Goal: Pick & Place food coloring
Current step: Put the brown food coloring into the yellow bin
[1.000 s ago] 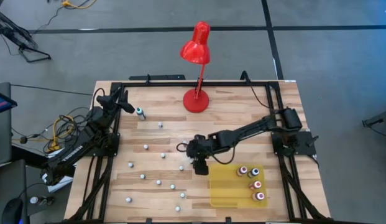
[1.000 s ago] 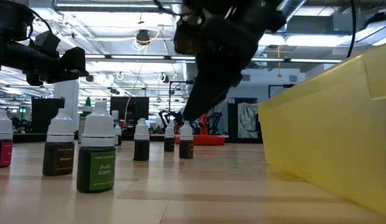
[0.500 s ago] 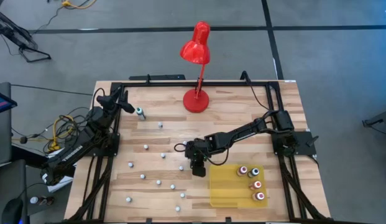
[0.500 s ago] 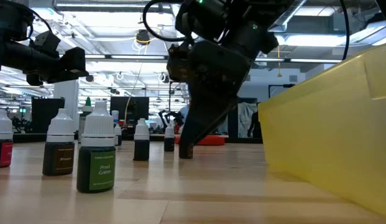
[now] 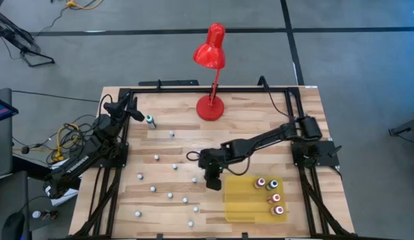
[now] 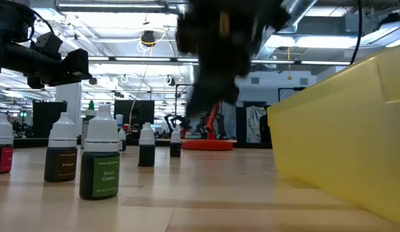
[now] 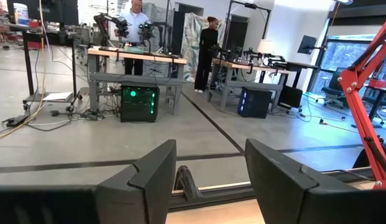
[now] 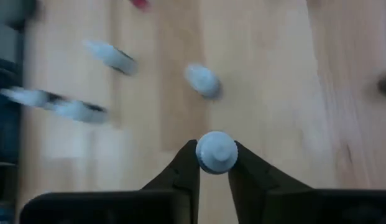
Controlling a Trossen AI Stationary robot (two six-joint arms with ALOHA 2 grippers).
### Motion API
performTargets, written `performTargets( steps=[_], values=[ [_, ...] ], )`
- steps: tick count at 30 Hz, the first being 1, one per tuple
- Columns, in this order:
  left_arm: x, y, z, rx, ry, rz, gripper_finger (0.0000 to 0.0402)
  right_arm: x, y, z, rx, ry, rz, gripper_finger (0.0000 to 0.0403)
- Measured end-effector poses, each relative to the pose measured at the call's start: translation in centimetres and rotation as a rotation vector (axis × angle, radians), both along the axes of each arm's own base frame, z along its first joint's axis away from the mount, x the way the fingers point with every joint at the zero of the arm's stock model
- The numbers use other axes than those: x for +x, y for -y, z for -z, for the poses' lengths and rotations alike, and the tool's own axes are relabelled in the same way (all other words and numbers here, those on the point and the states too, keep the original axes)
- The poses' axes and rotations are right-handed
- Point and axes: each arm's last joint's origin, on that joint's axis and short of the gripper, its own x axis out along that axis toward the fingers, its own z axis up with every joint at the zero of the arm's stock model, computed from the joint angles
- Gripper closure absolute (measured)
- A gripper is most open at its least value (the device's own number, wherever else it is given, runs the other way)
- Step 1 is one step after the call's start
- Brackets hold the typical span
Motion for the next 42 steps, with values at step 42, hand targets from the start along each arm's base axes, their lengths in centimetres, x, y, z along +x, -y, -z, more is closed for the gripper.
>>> performTargets(
  steps=[42],
  values=[
    [0.1, 0.0, 0.1, -0.01, -0.011, 0.012, 0.0217, -11.2, -9.3, 4.0, -0.112, -0.108, 0.412, 0.0343]
  ],
)
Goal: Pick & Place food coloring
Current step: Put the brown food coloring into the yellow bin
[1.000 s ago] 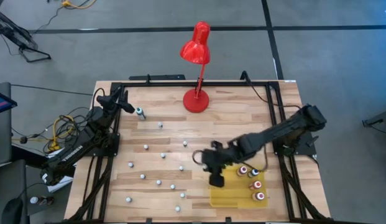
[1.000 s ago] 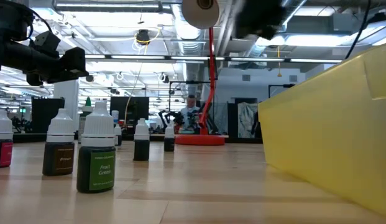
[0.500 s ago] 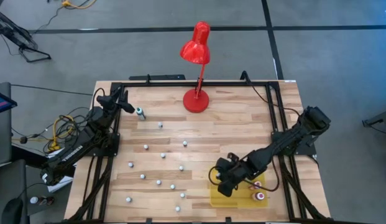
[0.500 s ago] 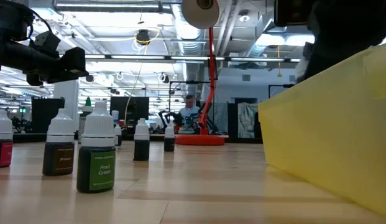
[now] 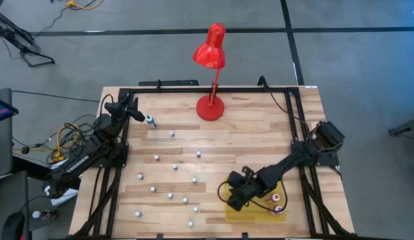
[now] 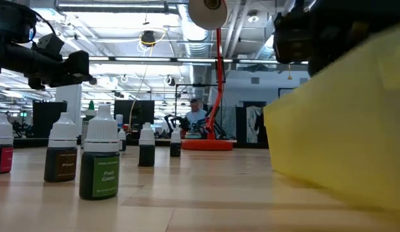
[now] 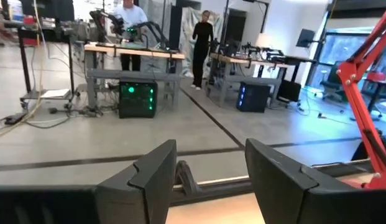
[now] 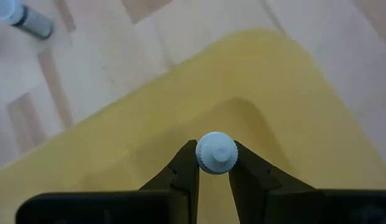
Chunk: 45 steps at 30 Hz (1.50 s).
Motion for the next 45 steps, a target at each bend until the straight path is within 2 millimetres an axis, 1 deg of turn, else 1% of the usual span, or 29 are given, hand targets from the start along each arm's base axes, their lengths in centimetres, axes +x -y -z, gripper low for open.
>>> performTargets(
  steps=[8, 17, 26, 41, 45],
  values=[
    [0.01, 0.01, -0.01, 0.001, 0.001, 0.006, 0.0217, 0.19, 0.25, 0.03, -0.023, 0.008, 0.02, 0.0343],
    [0.01, 0.01, -0.01, 0.001, 0.001, 0.006, 0.0217, 0.05, 0.09, 0.08, -0.029, -0.02, -0.079, 0.0343],
    [0.01, 0.01, -0.01, 0.001, 0.001, 0.006, 0.0217, 0.0, 0.18, 0.17, -0.041, -0.032, -0.098, 0.0339],
    [0.0, 0.01, -0.01, 0.001, 0.001, 0.005, 0.0217, 0.25, 0.64, 0.25, -0.035, -0.037, -0.084, 0.0262],
    [0.0, 0.01, -0.01, 0.001, 0.001, 0.005, 0.0217, 0.41, 1.0, -0.72, 0.01, -0.026, -0.084, 0.025]
  ],
)
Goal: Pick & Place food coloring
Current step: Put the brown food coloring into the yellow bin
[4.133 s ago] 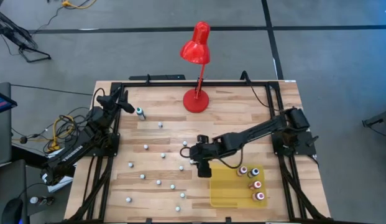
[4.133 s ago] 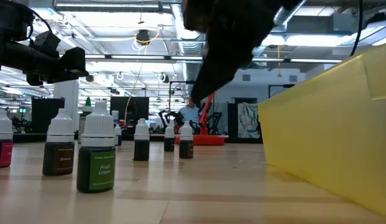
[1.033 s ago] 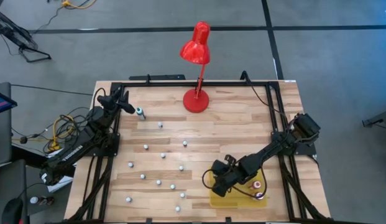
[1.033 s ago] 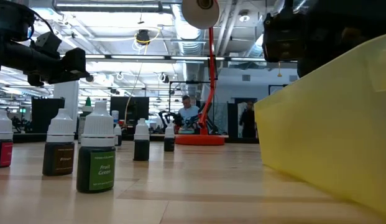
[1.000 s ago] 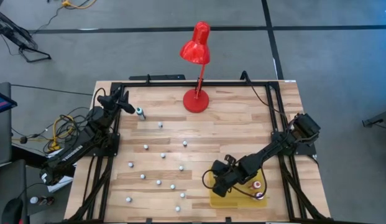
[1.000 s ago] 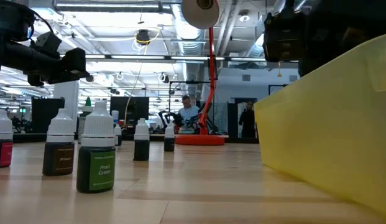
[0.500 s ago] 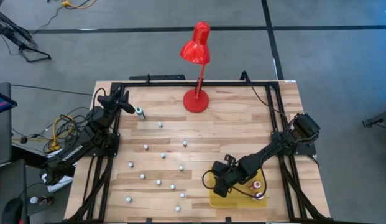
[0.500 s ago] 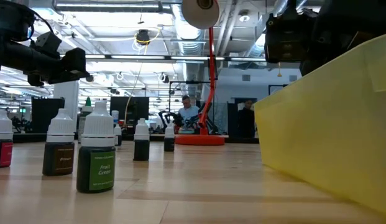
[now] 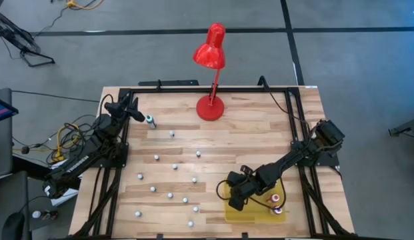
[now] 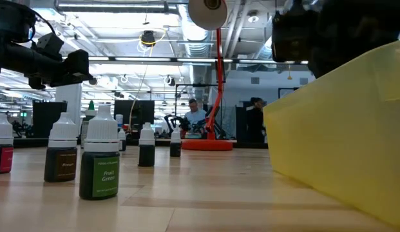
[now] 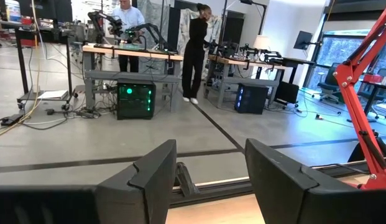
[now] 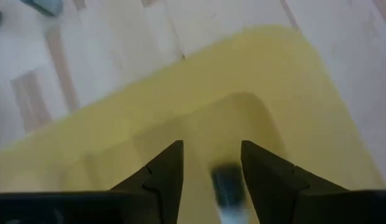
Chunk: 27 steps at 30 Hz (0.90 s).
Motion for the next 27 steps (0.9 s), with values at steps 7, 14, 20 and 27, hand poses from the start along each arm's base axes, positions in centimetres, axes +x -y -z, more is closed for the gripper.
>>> performTargets(
  steps=[7, 14, 20, 27],
  values=[
    [0.0, 0.0, 0.0, 0.0, 0.0, 0.0, 0.0217, 0.2, 0.9, -2.7, 0.016, 0.063, -0.01, 0.0248],
    [0.0, 0.0, 0.0, 0.0, 0.0, 0.0, 0.0217, -0.8, 2.0, -5.1, 0.062, 0.04, -0.05, 0.026],
    [0.0, 0.0, 0.0, 0.0, 0.0, 0.0, 0.0217, -1.3, 1.9, -5.5, 0.137, -0.003, -0.096, 0.0253],
    [0.0, 0.0, 0.0, 0.0, 0.0, 0.0, 0.0217, -0.8, 1.6, -6.1, 0.179, 0.045, -0.112, 0.0223]
  ],
)
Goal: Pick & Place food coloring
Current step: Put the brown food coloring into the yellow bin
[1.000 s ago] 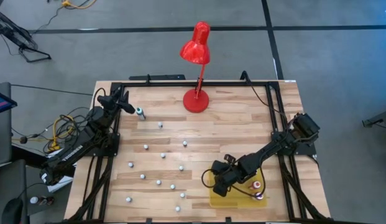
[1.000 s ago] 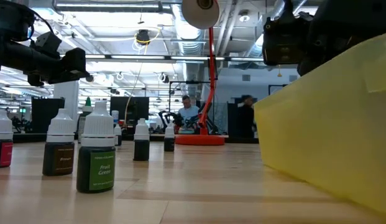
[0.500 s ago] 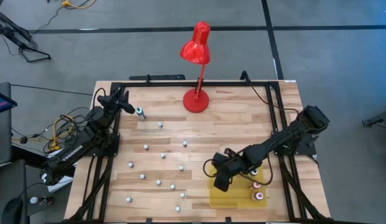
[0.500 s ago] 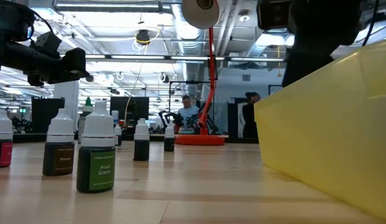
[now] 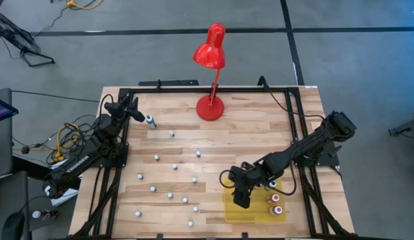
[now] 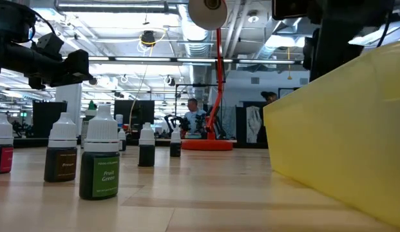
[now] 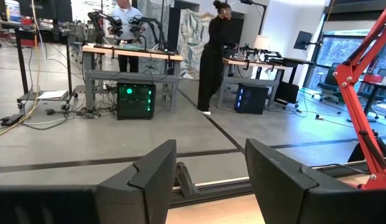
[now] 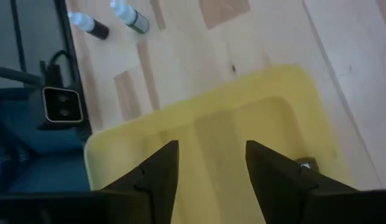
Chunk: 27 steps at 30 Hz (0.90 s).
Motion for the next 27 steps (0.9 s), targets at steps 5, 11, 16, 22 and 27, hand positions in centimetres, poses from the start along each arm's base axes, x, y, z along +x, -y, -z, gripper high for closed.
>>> performTargets(
  steps=[5, 11, 16, 22, 27],
  values=[
    [0.0, 0.0, 0.0, 0.0, 0.0, 0.0, 0.0217, 0.9, -0.4, -2.0, -0.005, 0.077, -0.067, 0.0212],
    [0.0, 0.0, 0.0, 0.0, 0.0, 0.0, 0.0217, 2.0, -1.0, -5.5, -0.034, 0.197, -0.168, 0.0217],
    [0.0, 0.0, 0.0, 0.0, 0.0, 0.0, 0.0217, 2.7, -0.8, -8.5, -0.052, 0.266, -0.205, 0.0228],
    [0.0, 0.0, 0.0, 0.0, 0.0, 0.0, 0.0217, 2.9, -0.1, -11.1, -0.076, 0.278, -0.213, 0.0239],
    [0.0, 0.0, 0.0, 0.0, 0.0, 0.0, 0.0217, 3.1, 1.0, -12.8, -0.103, 0.271, -0.209, 0.0243]
  ],
)
